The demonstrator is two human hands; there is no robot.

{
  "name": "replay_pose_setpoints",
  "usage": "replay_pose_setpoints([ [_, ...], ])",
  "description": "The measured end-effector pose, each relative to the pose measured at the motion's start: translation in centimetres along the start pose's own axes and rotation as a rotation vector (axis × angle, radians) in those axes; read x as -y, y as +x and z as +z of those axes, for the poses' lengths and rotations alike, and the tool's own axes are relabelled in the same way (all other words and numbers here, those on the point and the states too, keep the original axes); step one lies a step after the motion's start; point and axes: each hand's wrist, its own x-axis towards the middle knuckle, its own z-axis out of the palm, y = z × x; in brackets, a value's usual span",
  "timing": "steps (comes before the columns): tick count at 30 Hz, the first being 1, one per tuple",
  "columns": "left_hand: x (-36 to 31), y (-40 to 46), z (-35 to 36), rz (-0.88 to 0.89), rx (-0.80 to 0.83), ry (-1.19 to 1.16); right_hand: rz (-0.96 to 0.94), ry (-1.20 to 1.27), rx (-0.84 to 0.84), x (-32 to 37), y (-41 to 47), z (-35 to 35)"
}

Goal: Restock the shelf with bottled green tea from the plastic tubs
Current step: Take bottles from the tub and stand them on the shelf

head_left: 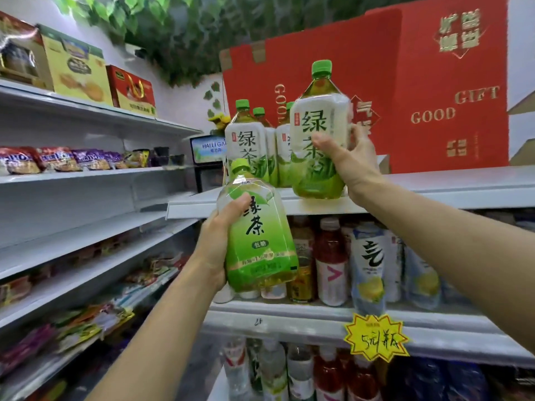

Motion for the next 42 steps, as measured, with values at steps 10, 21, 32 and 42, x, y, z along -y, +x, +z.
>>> replay_pose_setpoints([
  [10, -1.0, 2.7, -1.5, 0.015, 0.068, -0.077, 0.105, -0.108, 0.089, -3.6, 4.7, 2.6],
  [21, -0.7, 4.6, -1.6, 0.017, 0.067, -0.071, 0.158, -0.149, 0.093, -5.8, 6.7, 4.0],
  [32, -0.7, 4.5, 0.9, 0.059, 0.104, -0.095, 0.058, -0.405, 0.095, -3.2, 2.6, 3.5],
  [42, -1.1, 5.4, 8.1, 0.281, 0.208, -0.04, 0.187, -0.099, 0.59, 2.6, -4.2, -1.4],
])
